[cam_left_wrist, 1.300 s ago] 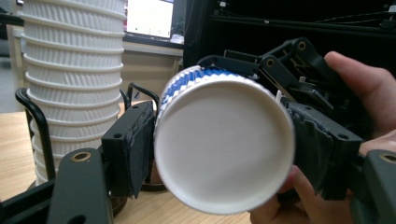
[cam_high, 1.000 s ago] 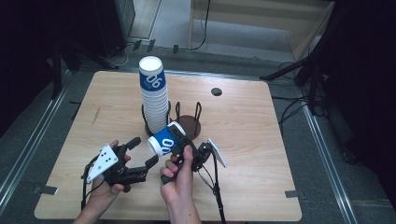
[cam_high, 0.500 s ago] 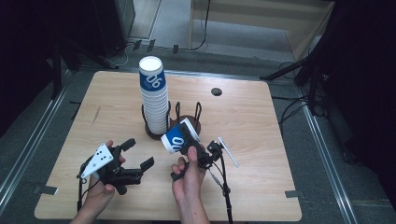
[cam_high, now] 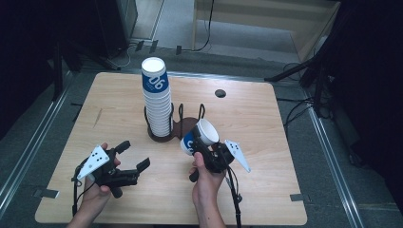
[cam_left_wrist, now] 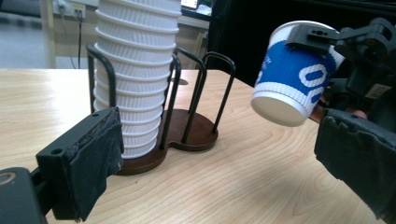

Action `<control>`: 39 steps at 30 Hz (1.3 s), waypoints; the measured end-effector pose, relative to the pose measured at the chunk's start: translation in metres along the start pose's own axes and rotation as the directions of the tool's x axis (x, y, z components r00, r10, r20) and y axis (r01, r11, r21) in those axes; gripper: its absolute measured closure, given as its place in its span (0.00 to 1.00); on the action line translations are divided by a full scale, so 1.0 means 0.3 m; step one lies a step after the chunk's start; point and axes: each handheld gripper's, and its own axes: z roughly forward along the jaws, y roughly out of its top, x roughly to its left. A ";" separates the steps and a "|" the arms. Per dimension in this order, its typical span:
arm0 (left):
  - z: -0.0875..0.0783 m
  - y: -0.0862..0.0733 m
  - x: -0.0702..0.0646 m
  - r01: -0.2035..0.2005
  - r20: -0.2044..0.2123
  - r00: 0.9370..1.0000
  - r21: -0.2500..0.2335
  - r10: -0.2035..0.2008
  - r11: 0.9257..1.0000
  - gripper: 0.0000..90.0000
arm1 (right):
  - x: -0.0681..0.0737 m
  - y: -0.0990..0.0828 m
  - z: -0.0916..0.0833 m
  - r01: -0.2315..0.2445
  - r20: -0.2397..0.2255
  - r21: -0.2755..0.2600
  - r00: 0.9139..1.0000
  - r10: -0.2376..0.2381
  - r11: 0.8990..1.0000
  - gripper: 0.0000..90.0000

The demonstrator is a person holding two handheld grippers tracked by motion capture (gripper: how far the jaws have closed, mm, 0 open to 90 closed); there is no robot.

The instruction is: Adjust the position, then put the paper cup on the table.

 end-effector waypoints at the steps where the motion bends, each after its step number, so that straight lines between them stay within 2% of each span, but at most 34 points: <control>1: -0.003 0.001 0.004 0.006 -0.002 1.000 0.000 -0.006 1.000 0.02 | -0.001 0.003 -0.003 0.029 0.006 -0.002 1.000 -0.029 1.000 0.23; 3: -0.009 0.002 0.012 0.007 -0.012 1.000 0.000 -0.007 1.000 0.02 | -0.005 0.007 -0.007 0.091 0.019 -0.013 0.996 -0.091 0.996 0.23; 5: -0.017 0.003 0.021 0.006 -0.020 1.000 0.002 -0.006 1.000 0.02 | -0.009 0.013 -0.010 0.149 0.039 -0.008 0.988 -0.148 0.989 0.23; 7: -0.024 0.004 0.031 0.009 -0.029 1.000 0.007 -0.009 1.000 0.02 | -0.013 0.016 -0.013 0.174 0.031 -0.019 0.984 -0.174 0.985 0.23; 11: -0.037 0.006 0.053 0.016 -0.045 0.999 0.016 -0.015 1.000 0.02 | -0.019 0.027 -0.019 0.244 0.037 -0.041 0.969 -0.243 0.969 0.23; 14: -0.046 0.007 0.068 0.017 -0.060 0.998 0.025 -0.015 1.000 0.02 | -0.025 0.036 -0.022 0.267 0.043 -0.055 0.963 -0.265 0.962 0.23; 20: -0.058 0.003 0.104 0.015 -0.102 0.995 0.049 -0.010 0.999 0.02 | -0.041 0.058 -0.023 0.340 0.074 -0.073 0.940 -0.334 0.938 0.23; 24: -0.065 -0.003 0.131 0.006 -0.149 0.989 0.068 0.004 0.998 0.03 | -0.051 0.070 -0.022 0.375 0.086 -0.081 0.926 -0.368 0.924 0.23; 26: -0.069 -0.006 0.143 0.001 -0.176 0.984 0.066 0.011 0.998 0.03 | -0.055 0.076 -0.020 0.387 0.089 -0.082 0.921 -0.380 0.918 0.23; 29: -0.076 -0.012 0.163 -0.003 -0.206 0.978 0.067 0.016 0.998 0.03 | -0.063 0.086 -0.014 0.416 0.099 -0.089 0.908 -0.408 0.905 0.23; 32: -0.079 -0.023 0.185 -0.002 -0.241 0.970 0.078 0.021 0.997 0.03 | -0.076 0.096 -0.008 0.436 0.114 -0.089 0.898 -0.426 0.895 0.23; 35: -0.084 -0.034 0.205 0.007 -0.245 0.969 0.085 0.014 0.996 0.03 | -0.094 0.106 -0.002 0.465 0.134 -0.102 0.883 -0.451 0.880 0.23; 37: -0.090 -0.043 0.220 0.011 -0.261 0.965 0.090 0.013 0.996 0.03 | -0.108 0.113 0.004 0.488 0.151 -0.118 0.870 -0.470 0.865 0.23; 39: -0.097 -0.048 0.236 0.014 -0.273 0.962 0.110 0.017 0.994 0.03 | -0.123 0.122 0.010 0.495 0.162 -0.114 0.865 -0.476 0.861 0.23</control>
